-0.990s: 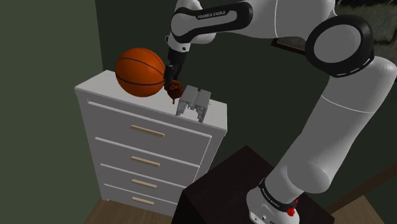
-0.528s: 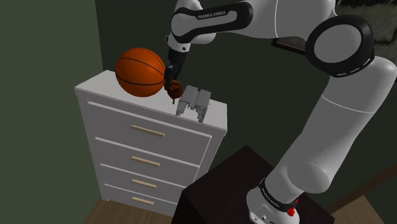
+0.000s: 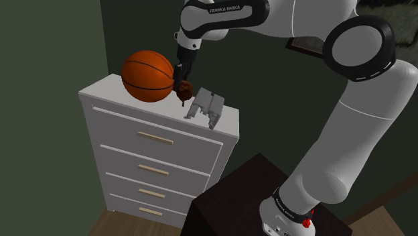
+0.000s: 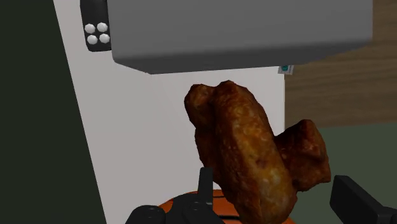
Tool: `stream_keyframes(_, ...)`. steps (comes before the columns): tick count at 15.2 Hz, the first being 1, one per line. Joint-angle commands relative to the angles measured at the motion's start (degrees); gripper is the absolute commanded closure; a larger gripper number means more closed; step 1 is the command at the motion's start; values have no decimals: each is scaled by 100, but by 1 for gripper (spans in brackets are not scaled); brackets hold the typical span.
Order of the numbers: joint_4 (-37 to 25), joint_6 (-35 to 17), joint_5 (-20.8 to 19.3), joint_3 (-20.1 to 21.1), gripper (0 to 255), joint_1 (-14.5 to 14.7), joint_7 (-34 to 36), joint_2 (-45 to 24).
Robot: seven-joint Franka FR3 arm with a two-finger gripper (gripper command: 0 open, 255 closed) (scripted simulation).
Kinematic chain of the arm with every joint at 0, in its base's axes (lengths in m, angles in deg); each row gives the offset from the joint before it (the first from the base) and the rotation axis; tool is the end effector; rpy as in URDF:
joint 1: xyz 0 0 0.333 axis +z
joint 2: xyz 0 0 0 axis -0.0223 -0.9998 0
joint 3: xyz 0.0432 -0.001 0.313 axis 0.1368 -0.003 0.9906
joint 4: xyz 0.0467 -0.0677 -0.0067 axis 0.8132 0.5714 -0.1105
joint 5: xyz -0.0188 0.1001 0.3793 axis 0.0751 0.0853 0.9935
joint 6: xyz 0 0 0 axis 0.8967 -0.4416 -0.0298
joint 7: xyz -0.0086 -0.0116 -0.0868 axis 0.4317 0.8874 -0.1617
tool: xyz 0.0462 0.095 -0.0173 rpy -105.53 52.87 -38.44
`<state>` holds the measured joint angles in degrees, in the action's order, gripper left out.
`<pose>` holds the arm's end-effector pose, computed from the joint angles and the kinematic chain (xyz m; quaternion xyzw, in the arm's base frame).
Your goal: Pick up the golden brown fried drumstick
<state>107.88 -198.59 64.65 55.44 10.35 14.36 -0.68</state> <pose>0.5968 0.1152 0.4729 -0.9586 -0.2829 -0.0150 0.0279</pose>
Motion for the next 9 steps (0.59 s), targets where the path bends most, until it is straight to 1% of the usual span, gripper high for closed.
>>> stream_keyframes(1, -114, 149, 2, -5, 255, -9, -10, 38)
stream_keyframes(9, -667, 750, -7, -8, 255, -11, 22, 87)
